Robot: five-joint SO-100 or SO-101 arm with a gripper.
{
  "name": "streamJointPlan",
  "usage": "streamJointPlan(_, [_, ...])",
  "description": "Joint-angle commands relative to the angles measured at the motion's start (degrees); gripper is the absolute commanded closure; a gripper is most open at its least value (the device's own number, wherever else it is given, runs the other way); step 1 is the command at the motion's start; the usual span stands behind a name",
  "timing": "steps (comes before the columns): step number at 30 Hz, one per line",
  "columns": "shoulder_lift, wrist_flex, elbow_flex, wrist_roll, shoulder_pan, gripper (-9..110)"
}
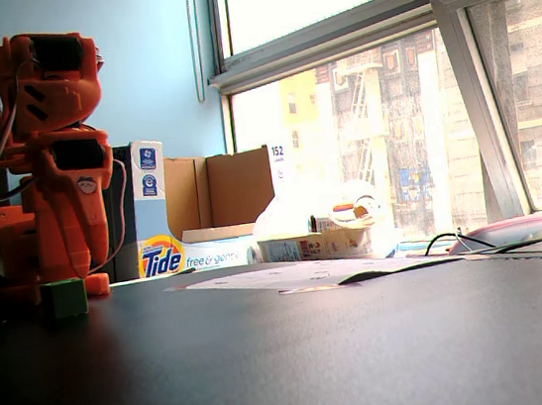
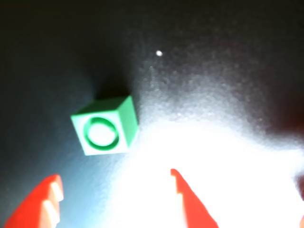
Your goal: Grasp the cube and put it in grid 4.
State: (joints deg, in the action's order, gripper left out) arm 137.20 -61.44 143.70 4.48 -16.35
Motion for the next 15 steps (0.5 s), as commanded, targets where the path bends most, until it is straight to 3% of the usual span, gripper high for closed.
streamJointPlan(1, [-2.02, 1.41, -2.99, -0.88, -1.67, 65])
streamJointPlan(15, [-11.43, 6.33, -5.8, -4.39, -7.82, 66])
